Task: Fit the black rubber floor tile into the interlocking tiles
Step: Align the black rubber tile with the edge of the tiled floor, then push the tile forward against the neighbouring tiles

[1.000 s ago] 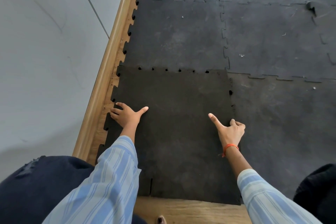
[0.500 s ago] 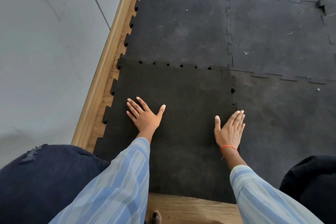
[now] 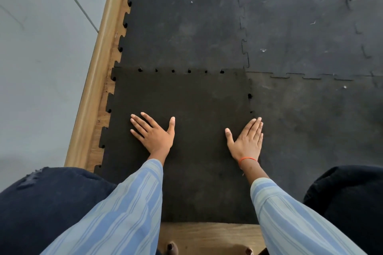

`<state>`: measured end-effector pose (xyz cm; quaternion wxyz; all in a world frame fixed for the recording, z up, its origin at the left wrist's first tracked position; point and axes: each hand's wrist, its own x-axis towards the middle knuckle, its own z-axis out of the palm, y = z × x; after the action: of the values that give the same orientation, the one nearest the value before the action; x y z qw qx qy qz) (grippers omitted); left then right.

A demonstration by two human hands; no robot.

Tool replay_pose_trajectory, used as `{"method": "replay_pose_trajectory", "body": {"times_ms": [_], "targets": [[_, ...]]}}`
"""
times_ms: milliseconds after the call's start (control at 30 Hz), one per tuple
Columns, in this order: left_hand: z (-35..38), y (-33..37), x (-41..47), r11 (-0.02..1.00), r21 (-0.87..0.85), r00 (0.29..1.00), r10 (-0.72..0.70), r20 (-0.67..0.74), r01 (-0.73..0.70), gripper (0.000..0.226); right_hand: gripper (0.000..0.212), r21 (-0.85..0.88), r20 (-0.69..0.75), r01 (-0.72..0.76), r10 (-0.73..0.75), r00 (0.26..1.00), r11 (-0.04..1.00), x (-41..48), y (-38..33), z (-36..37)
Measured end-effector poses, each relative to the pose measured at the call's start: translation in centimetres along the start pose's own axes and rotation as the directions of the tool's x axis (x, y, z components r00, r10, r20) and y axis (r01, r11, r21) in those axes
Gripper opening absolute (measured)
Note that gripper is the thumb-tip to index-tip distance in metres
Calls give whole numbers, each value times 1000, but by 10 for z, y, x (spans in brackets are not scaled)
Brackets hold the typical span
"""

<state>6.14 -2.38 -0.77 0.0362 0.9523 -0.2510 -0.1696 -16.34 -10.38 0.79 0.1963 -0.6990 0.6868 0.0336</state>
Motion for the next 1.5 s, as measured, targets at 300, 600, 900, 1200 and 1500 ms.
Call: {"method": "replay_pose_trajectory", "body": {"times_ms": [300, 600, 900, 1200, 1500], "targets": [[12, 19, -11, 991, 30, 991, 130, 16, -131, 97, 107, 221, 22, 25, -31, 999, 975, 9, 2, -19], [17, 27, -21, 987, 57, 989, 149, 16, -149, 96, 123, 112, 127, 103, -118, 985, 988, 7, 10, -17], [18, 25, -21, 982, 80, 985, 169, 25, -171, 96, 120, 123, 88, 62, -73, 993, 991, 13, 5, -21], [18, 17, -21, 967, 99, 972, 232, 26, -234, 96, 116, 243, 22, 35, -42, 999, 969, 39, -1, -23], [3, 59, 19, 911, 113, 918, 390, 74, -397, 104, 105, 200, -23, 185, -184, 983, 962, 105, -33, -47]]}}
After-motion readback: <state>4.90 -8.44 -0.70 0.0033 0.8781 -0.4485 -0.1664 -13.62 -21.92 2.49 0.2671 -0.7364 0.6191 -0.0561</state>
